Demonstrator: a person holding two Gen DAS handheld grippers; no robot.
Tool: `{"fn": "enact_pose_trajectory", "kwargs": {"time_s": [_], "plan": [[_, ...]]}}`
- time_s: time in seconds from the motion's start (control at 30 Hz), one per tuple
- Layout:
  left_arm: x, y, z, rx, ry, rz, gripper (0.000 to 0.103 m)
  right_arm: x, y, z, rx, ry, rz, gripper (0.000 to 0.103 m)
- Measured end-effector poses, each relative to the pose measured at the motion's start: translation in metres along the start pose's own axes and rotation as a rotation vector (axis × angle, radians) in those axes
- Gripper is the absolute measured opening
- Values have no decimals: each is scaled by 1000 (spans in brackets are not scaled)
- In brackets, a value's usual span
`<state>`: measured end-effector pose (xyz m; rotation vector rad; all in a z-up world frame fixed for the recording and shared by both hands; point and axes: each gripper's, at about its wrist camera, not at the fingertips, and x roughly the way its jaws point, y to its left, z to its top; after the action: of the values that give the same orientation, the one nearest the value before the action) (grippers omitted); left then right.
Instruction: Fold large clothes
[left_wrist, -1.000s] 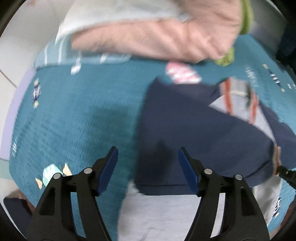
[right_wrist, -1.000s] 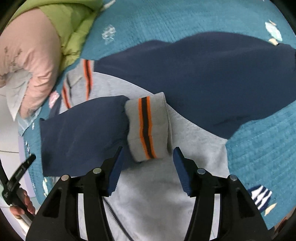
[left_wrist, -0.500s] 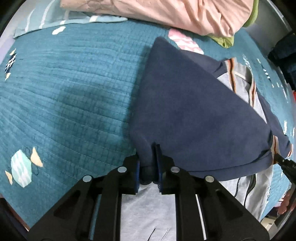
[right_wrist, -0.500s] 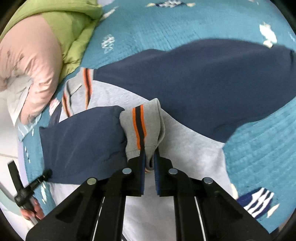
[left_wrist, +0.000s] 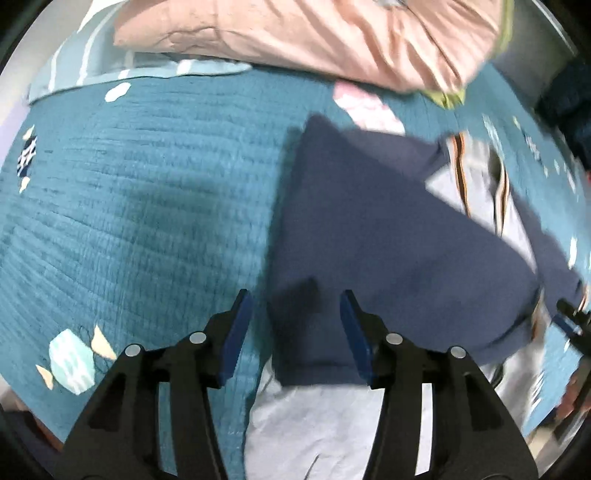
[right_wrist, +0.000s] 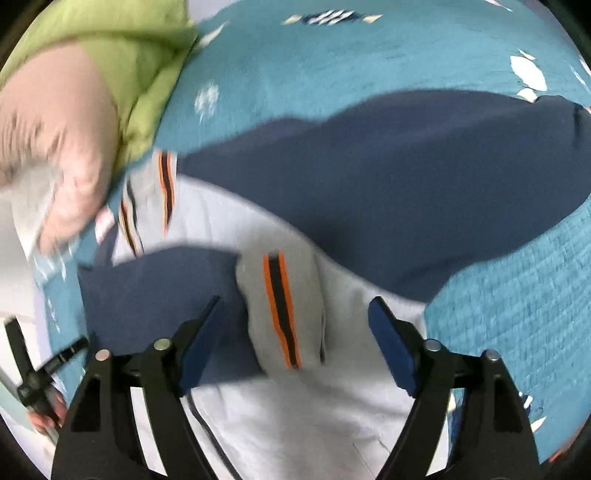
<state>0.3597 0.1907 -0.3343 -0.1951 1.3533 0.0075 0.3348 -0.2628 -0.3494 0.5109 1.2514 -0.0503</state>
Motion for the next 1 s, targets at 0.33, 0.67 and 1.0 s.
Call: {"fn": "enact_pose_trajectory", "kwargs": {"time_s": [0.33,0.67,1.0], "plan": [[42,-4,83,-48,-31,-24,61,46,14,16,-50,71,-115,48],[51,8,87,-106,-57,-109,9,25,17,20,-45,-34,-139,2],[62,18,96,-131,-3,-147,13,54,19,25,-89,15,-237,3]]}}
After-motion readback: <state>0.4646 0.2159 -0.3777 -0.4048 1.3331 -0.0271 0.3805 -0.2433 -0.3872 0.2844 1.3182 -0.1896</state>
